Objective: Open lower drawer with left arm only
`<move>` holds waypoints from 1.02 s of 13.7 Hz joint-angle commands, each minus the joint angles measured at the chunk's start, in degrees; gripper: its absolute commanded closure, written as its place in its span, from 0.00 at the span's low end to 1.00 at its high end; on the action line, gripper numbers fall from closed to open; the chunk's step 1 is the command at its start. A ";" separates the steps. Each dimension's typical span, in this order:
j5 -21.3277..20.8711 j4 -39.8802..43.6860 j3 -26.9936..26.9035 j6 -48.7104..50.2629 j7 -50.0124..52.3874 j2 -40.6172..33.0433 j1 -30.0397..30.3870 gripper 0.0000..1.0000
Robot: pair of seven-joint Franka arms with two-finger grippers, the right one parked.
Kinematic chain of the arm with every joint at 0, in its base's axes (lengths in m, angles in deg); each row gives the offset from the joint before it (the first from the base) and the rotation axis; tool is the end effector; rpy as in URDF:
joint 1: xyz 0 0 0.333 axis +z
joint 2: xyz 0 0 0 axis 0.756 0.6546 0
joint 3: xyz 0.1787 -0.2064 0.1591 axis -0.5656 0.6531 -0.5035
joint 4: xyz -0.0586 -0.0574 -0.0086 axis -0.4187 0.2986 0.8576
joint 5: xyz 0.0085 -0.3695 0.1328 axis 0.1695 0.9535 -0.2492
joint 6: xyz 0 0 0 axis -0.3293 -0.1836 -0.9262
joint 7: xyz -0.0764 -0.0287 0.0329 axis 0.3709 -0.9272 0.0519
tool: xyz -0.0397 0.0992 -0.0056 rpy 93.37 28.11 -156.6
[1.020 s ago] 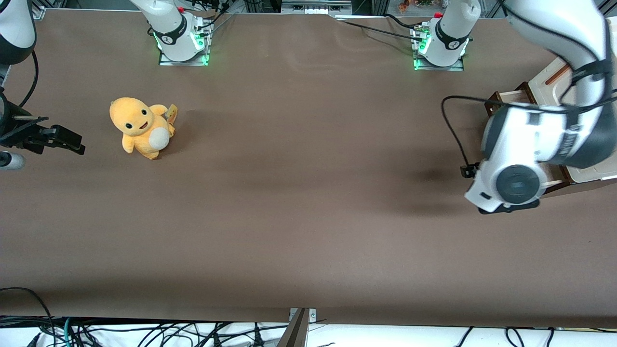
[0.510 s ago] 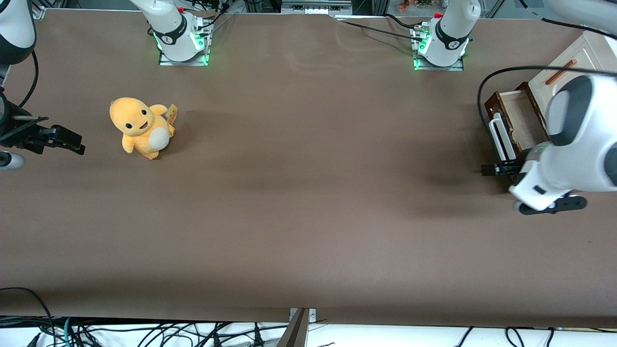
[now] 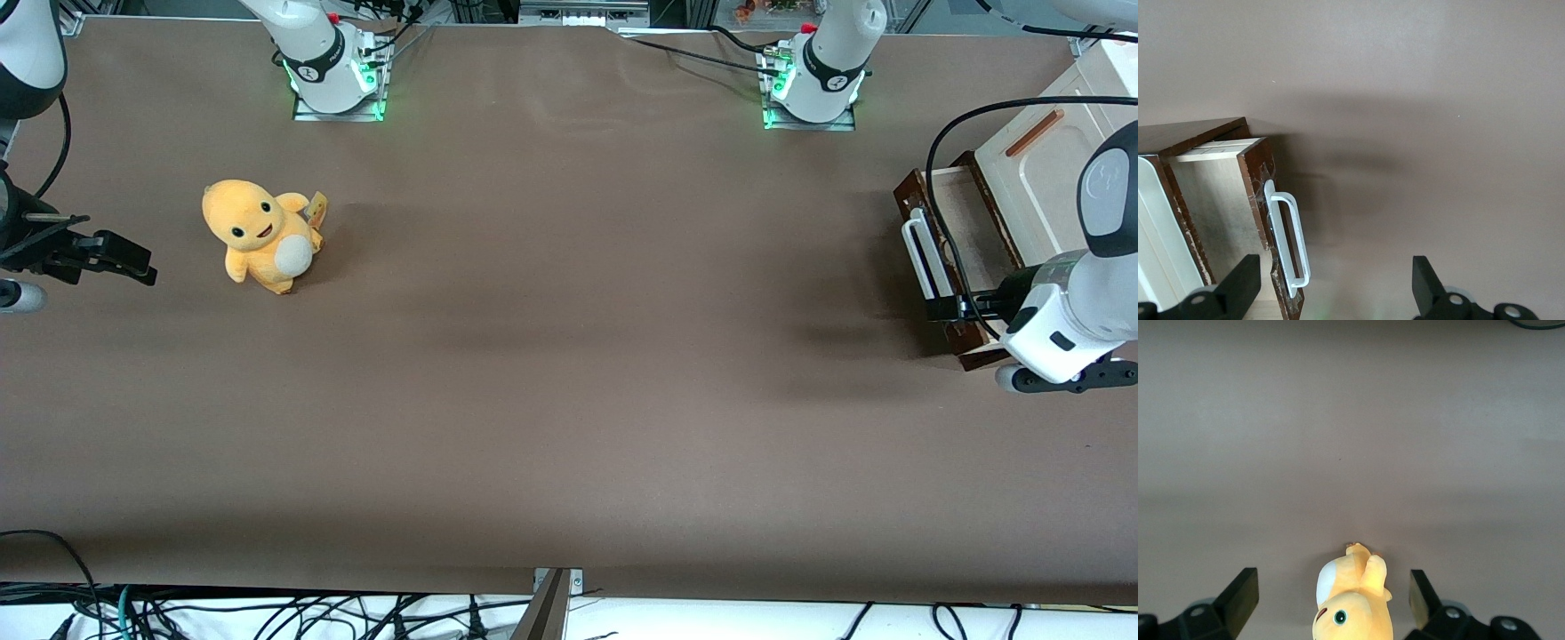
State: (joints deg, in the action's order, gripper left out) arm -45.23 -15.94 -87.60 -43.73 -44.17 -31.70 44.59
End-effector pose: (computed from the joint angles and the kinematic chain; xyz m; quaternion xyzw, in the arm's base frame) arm 0.6642 -0.0111 0.5069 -0.9887 -0.0500 0.1377 0.0311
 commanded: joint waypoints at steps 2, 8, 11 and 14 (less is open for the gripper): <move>5.74 0.27 -0.63 -2.76 -1.46 -0.20 1.35 0.00; 6.20 0.00 -1.51 -7.95 -2.42 -0.38 1.44 0.00; 5.58 0.18 -1.60 -8.32 -6.54 -0.38 1.44 0.00; 0.41 -0.17 -0.81 -8.14 -11.99 -0.38 1.36 0.00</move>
State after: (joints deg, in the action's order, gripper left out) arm -41.91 -15.94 -88.85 -51.87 -52.46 -31.69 46.01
